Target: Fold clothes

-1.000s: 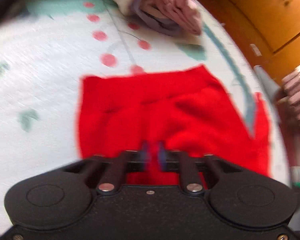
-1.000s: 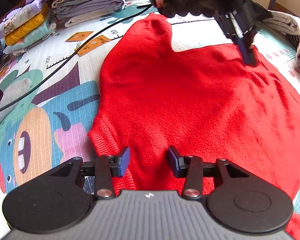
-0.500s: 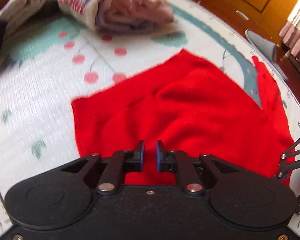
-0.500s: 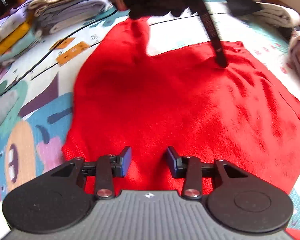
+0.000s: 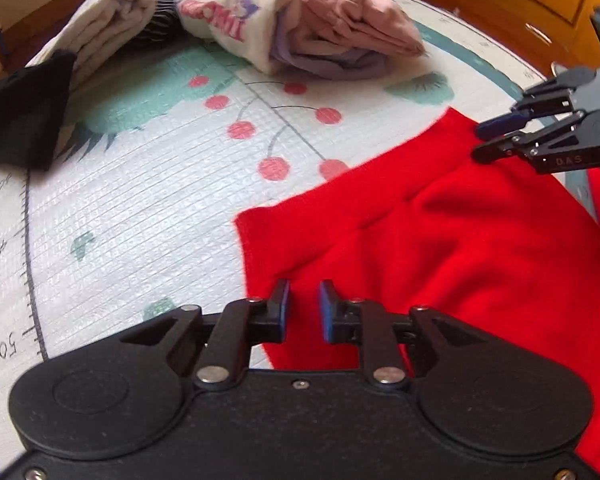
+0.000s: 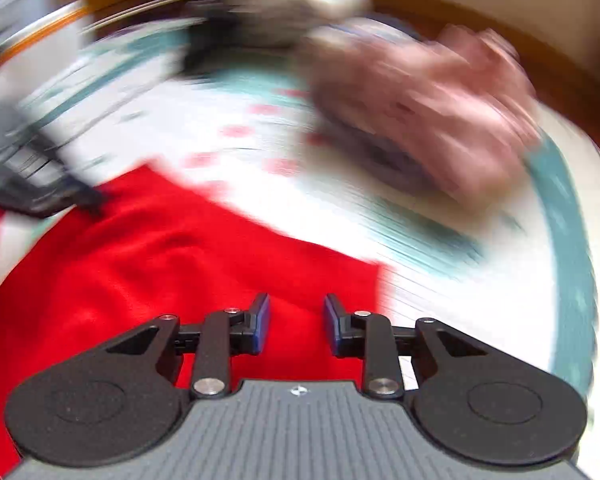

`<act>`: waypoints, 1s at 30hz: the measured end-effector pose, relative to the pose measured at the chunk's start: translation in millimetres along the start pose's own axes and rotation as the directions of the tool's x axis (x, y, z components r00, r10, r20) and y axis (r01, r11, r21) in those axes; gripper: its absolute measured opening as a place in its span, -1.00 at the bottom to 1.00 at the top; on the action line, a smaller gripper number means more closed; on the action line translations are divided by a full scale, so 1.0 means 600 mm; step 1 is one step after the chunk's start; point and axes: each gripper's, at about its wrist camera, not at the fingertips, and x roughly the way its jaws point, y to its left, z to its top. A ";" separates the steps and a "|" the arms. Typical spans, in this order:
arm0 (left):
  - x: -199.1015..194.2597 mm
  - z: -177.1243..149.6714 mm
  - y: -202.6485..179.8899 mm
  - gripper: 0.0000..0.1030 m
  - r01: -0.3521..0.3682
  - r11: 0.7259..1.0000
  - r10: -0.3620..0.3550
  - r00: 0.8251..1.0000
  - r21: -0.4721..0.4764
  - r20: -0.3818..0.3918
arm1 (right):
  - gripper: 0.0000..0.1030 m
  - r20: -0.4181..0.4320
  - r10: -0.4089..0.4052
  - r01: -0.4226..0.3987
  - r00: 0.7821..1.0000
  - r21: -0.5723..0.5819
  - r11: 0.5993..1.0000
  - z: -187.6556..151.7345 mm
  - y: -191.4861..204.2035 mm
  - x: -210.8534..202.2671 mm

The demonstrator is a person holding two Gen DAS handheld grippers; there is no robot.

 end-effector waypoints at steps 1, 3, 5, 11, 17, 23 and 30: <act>-0.001 -0.002 0.005 -0.65 0.000 1.000 0.000 1.000 -0.013 0.003 | -0.51 0.012 -0.005 0.006 1.000 -0.035 0.999 -0.009 -0.006 -0.002; -0.001 -0.003 0.002 -0.64 -0.006 1.000 0.006 1.000 0.009 0.006 | -0.51 0.016 -0.028 0.030 0.999 -0.155 0.987 -0.022 0.001 -0.007; 0.000 -0.002 -0.005 -0.64 -0.022 0.999 0.023 1.000 0.039 0.000 | -0.51 0.016 -0.052 0.054 0.999 -0.191 0.980 -0.022 0.005 -0.008; 0.003 -0.001 -0.014 -0.63 -0.059 0.996 0.060 0.998 0.067 -0.013 | -0.21 -0.006 -0.096 0.094 0.995 -0.136 0.986 -0.011 -0.021 -0.009; -0.012 0.018 -0.024 -0.62 -0.085 0.991 0.090 0.995 0.106 -0.040 | -0.43 0.009 -0.139 0.138 0.990 -0.203 0.969 -0.008 0.003 -0.025; -0.091 -0.038 -0.082 -0.62 -0.033 0.968 0.037 0.999 0.250 -0.012 | -0.44 0.069 0.014 0.007 0.997 -0.288 0.958 -0.037 0.064 -0.091; -0.184 -0.182 -0.193 -0.62 0.072 0.940 -0.054 0.997 0.333 -0.063 | -0.45 -0.020 0.247 -0.240 0.969 -0.319 0.917 -0.164 0.177 -0.212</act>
